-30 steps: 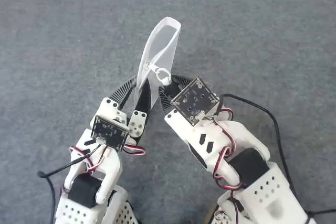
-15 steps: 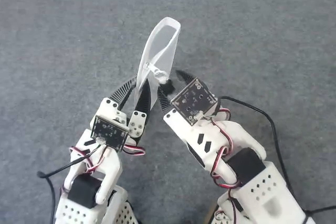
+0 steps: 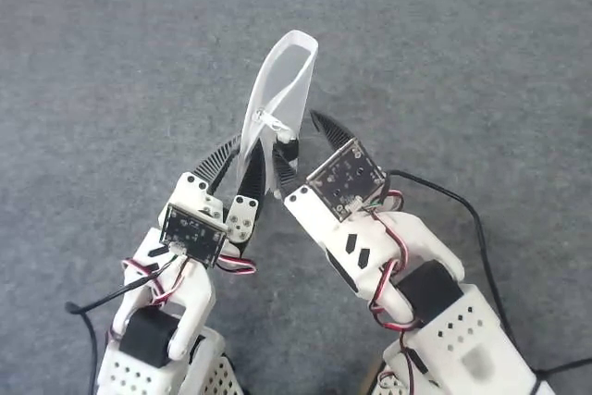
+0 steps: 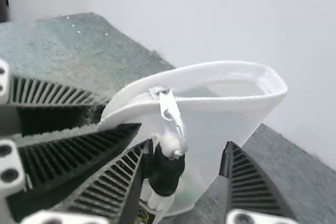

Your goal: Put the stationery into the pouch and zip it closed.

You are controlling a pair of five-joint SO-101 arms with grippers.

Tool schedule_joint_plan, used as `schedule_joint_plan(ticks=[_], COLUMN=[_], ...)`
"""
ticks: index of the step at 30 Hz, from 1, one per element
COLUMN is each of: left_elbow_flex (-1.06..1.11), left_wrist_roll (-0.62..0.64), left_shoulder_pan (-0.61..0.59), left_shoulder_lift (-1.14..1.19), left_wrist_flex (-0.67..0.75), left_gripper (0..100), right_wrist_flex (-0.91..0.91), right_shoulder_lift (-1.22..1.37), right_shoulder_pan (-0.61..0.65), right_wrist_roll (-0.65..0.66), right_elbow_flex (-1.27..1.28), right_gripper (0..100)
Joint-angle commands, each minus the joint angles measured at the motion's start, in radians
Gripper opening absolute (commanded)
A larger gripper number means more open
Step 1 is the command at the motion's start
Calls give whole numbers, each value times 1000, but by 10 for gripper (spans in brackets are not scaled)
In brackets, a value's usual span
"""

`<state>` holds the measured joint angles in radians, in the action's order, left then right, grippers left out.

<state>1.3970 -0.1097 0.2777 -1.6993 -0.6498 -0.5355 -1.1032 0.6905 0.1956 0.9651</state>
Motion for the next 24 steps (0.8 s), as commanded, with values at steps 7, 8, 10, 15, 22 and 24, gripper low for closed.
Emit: schedule_joint_plan(ticks=[7,8,10,15,22,24], left_elbow_flex=[-48,-48,-47,-47,-47,-47], left_wrist_roll=[2,2,2,2,2,2], left_shoulder_pan=[-9,-9,-9,-9,-9,-9], left_shoulder_lift=[-15,-15,-15,-15,-15,-15], left_wrist_flex=[-3,-3,-3,-3,-5,-15], left_gripper=[10,10,10,10,10,10], right_wrist_flex=[87,91,101,102,153,153], right_shoulder_lift=[-27,-27,-25,-16,53,53], right_shoulder_pan=[4,4,2,4,1,1], right_wrist_roll=[-49,-48,-46,-6,3,3], right_elbow_flex=[-8,-6,-6,-6,-9,-8], right_gripper=[197,183,154,141,136,136])
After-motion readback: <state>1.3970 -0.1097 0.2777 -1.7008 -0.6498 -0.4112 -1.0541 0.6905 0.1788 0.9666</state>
